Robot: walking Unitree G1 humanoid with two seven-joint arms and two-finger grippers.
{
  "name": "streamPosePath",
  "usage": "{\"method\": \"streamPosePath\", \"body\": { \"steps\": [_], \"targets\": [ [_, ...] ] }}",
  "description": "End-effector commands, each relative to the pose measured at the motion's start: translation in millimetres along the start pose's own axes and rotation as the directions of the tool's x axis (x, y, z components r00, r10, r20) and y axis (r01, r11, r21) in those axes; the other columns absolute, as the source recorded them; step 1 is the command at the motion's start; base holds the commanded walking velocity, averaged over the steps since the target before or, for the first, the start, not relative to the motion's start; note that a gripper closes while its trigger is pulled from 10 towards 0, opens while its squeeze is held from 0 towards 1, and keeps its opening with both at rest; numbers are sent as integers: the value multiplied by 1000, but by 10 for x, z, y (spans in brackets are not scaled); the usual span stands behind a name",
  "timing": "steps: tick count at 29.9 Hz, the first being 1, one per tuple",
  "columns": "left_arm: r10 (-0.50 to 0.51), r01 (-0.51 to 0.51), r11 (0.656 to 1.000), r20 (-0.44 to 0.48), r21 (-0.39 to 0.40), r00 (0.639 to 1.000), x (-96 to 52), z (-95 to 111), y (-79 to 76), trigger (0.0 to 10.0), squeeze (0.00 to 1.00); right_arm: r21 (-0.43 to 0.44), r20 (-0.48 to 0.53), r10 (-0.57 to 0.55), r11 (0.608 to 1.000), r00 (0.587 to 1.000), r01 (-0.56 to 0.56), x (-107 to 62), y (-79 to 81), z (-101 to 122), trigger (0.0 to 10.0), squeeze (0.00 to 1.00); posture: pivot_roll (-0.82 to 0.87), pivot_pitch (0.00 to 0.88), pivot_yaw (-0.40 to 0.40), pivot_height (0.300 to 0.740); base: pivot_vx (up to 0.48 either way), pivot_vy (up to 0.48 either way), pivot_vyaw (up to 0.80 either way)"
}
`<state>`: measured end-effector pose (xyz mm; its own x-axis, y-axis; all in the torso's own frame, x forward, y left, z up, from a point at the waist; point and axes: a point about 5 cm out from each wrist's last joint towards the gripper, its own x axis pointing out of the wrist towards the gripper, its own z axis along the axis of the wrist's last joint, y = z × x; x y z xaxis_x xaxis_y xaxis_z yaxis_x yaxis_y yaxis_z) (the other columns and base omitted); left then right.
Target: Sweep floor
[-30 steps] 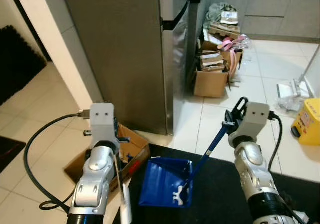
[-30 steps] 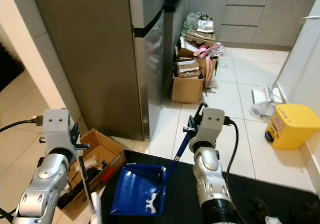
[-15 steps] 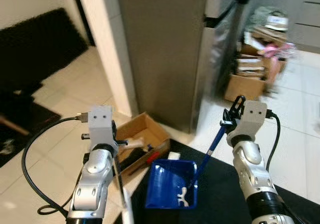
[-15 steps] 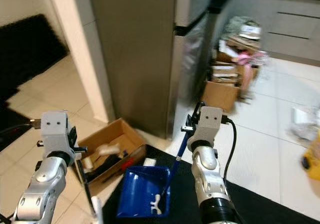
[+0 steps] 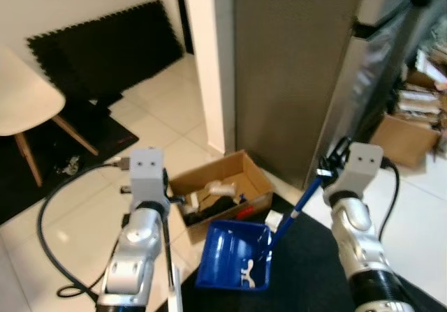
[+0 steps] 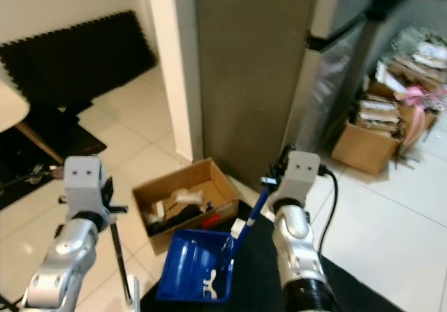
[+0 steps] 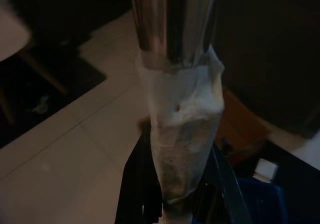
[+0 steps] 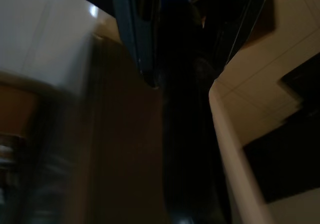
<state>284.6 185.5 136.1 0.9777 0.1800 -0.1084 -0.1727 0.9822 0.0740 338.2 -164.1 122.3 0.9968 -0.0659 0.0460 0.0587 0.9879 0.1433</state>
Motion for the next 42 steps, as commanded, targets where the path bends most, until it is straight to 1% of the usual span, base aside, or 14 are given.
{"method": "streamPosePath", "body": {
  "steps": [1, 25, 28, 33, 40, 42],
  "targets": [
    [3, -3, 1000, 17, 18, 1000, -15, 30, -3, 10000, 0, 18, 23, 4, 1000, 1000, -4, 0, 11, 38, 10000, 0, 75, 29, 14, 740, 0, 0, 763],
    [1, -1, 1000, 18, 18, 1000, -13, 31, -7, 10000, 0, 28, 24, -3, 1000, 1000, 3, -7, 12, 40, 10000, 0, 73, 34, 17, 740, 0, 0, 757],
    [0, 0, 1000, 19, 17, 1000, -12, 35, -9, 10000, 0, 39, 24, -1, 999, 1000, 0, -9, 21, 42, 10000, 0, 73, 34, 17, 740, 0, 0, 0],
    [-4, 3, 1000, 23, 16, 1000, -8, 41, -15, 10000, 0, 93, 47, 8, 996, 999, -13, -11, 42, 74, 10000, 0, 73, 35, 17, 740, 0, 0, 0],
    [-9, 9, 1000, 27, 17, 1000, -2, 50, -21, 10000, 0, 100, 49, 8, 995, 999, -13, -15, 47, 76, 10000, 0, 73, 36, 21, 740, 0, 0, 0],
    [-10, 9, 1000, 26, 17, 1000, -2, 50, -21, 10000, 0, 102, 44, 6, 995, 999, -11, -18, 45, 69, 10000, 0, 73, 36, 21, 740, 0, 0, -503]
  ]
}}
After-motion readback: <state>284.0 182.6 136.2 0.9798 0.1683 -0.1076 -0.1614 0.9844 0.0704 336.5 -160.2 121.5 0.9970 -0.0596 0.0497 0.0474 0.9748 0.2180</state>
